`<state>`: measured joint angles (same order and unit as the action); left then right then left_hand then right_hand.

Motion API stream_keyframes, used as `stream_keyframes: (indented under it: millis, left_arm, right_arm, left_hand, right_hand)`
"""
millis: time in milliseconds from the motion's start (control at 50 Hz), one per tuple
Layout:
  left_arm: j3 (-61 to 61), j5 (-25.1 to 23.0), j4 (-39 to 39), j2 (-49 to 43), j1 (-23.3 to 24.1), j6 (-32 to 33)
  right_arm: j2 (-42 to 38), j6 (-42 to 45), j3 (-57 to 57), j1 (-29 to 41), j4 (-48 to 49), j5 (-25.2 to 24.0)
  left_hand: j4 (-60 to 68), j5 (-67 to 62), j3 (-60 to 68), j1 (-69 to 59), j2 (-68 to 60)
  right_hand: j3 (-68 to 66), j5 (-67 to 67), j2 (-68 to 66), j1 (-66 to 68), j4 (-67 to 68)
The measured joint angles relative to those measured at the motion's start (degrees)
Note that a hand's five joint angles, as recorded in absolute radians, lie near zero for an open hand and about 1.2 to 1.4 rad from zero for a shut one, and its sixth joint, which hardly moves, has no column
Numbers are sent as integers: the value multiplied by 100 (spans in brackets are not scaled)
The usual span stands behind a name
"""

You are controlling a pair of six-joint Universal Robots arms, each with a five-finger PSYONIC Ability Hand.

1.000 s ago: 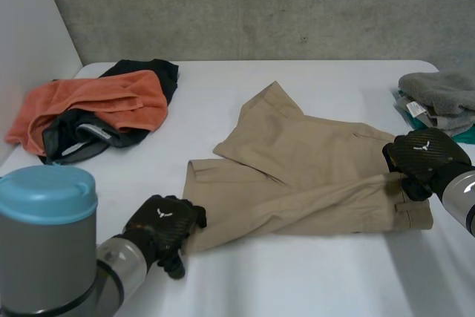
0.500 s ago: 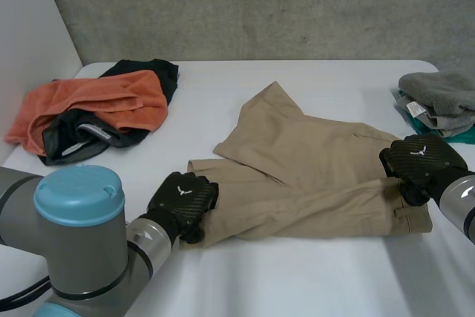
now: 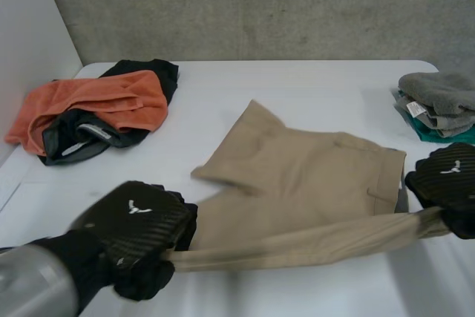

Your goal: Fold the laundry.

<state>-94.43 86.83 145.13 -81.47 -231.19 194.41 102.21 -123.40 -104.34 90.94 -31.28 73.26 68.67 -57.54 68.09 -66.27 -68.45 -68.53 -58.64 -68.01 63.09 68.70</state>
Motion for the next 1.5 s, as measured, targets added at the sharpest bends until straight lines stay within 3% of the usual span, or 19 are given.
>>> stream_keyframes:
  millis: [160,300,360,480,600,840,860,880,940,980,1020,1160,1220,1320,1400,1500]
  left_arm:
    - [27,-52,103,500,74,33]
    - [47,-9,1041,-391,54,43]
    - [358,21,2014,-1432,3,96]
    - [1588,41,3368,-3092,-169,475]
    - [3338,18,4197,-4672,-359,1082]
    - [6099,-55,4986,-7085,-508,1516]
    - [6185,-54,5088,-7183,-513,1513]
    - [6226,-52,5173,-7240,-516,1509]
    - [6189,-51,5434,-7314,-507,1495]
    - [6047,-51,5584,-7279,-490,1486]
    - [5829,-46,5717,-7164,-469,1473]
    - [4740,-10,5953,-6290,-428,1419]
    - [4046,4,5984,-5709,-425,1319]
    - [3235,25,5956,-5113,-434,1000]
    - [2813,34,5930,-4887,-441,716]
    - [2486,37,5907,-4808,-444,474]
  right_arm:
    - [381,205,-21,-600,-247,-675]
    - [-66,15,-90,-798,272,-1124]
    - [-683,-388,-16,-711,1004,-1119]
    - [-1922,-1029,512,-78,2330,-256]
    - [-2953,-1178,1168,472,3248,767]
    - [-4554,-1224,2285,904,4995,1625]
    - [-4650,-1245,2358,932,5131,1702]
    - [-4713,-1268,2410,954,5226,1761]
    - [-4793,-1370,2479,1011,5374,1887]
    - [-4784,-1462,2457,1031,5380,1932]
    - [-4709,-1596,2353,1040,5300,1948]
    - [-3905,-2079,1707,991,4489,1706]
    - [-3346,-2386,1201,847,3708,1265]
    - [-3068,-2655,692,564,3046,685]
    - [-3063,-2744,487,422,3029,454]
    - [-3333,-2763,388,285,3559,372]
  left_hand:
    - [0,0,0,0,0]
    - [1,-49,0,0,-10]
    - [2,-49,0,0,-10]
    - [2,-49,2,0,-11]
    - [3,-49,6,0,-11]
    - [4,-49,29,0,-11]
    - [4,-49,11,16,5]
    - [4,-49,11,16,5]
    - [-3665,3585,-3583,4181,3761]
    - [-5123,4972,-5004,5366,5135]
    - [-5647,5453,-5536,5546,5590]
    - [-5713,5462,-5595,5546,5658]
    - [-5713,5462,-5595,5546,5658]
    - [-5713,5462,-5595,5546,5658]
    - [-5713,5462,-5595,5546,5658]
    - [-5713,5462,-5595,5546,5658]
  right_hand:
    - [0,0,0,0,0]
    - [0,0,0,0,0]
    - [0,-1,0,0,0]
    - [0,-9,0,0,0]
    - [0,-10,0,0,0]
    - [32,22,16,0,-36]
    - [710,597,661,-487,-621]
    - [1509,1495,1610,-1377,-1526]
    - [4205,4307,4283,-3994,-4221]
    - [5383,5374,5400,-4951,-5401]
    - [5638,5585,5600,-5020,-5638]
    - [5647,5585,5600,-5020,-5657]
    - [5647,5585,5600,-5020,-5657]
    - [5635,5581,5585,-5017,-5645]
    - [5455,5428,5405,-4975,-5459]
    - [3747,3757,3686,-3166,-3790]
